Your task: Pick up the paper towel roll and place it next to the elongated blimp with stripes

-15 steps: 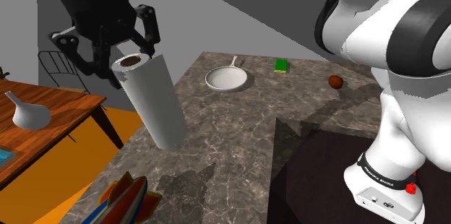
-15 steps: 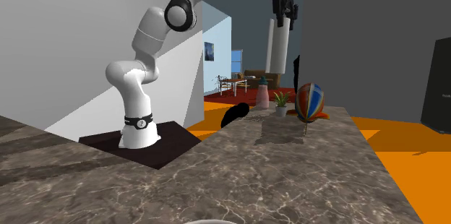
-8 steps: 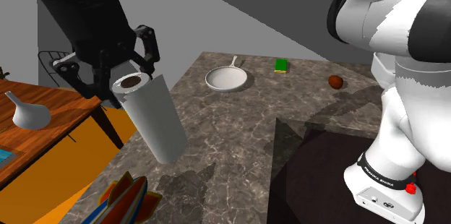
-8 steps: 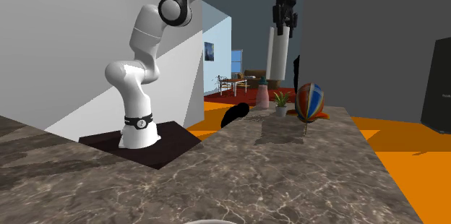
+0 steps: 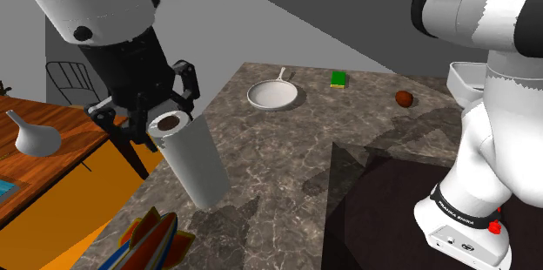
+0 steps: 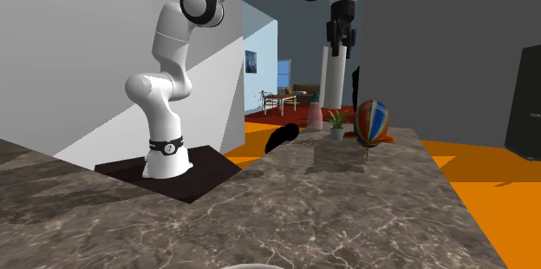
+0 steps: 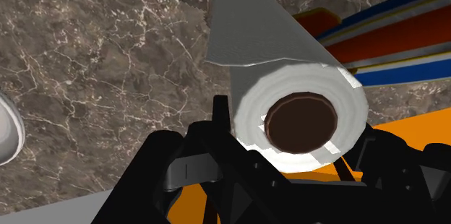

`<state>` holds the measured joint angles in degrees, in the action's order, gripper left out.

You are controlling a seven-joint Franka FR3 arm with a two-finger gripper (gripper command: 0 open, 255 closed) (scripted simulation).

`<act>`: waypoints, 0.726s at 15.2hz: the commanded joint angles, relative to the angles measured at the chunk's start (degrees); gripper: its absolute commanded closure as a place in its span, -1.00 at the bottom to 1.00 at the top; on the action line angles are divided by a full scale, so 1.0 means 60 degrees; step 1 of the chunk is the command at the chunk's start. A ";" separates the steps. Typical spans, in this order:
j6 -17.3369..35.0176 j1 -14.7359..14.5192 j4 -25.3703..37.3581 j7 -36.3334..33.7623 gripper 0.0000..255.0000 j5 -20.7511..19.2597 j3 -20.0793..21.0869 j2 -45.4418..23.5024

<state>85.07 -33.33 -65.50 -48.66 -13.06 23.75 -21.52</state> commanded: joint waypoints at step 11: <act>0.1809 0.0351 -0.2313 -0.0096 1.00 0.0201 -0.0013 0.0528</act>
<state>95.14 -31.29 -78.63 -49.16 -11.84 23.69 -18.33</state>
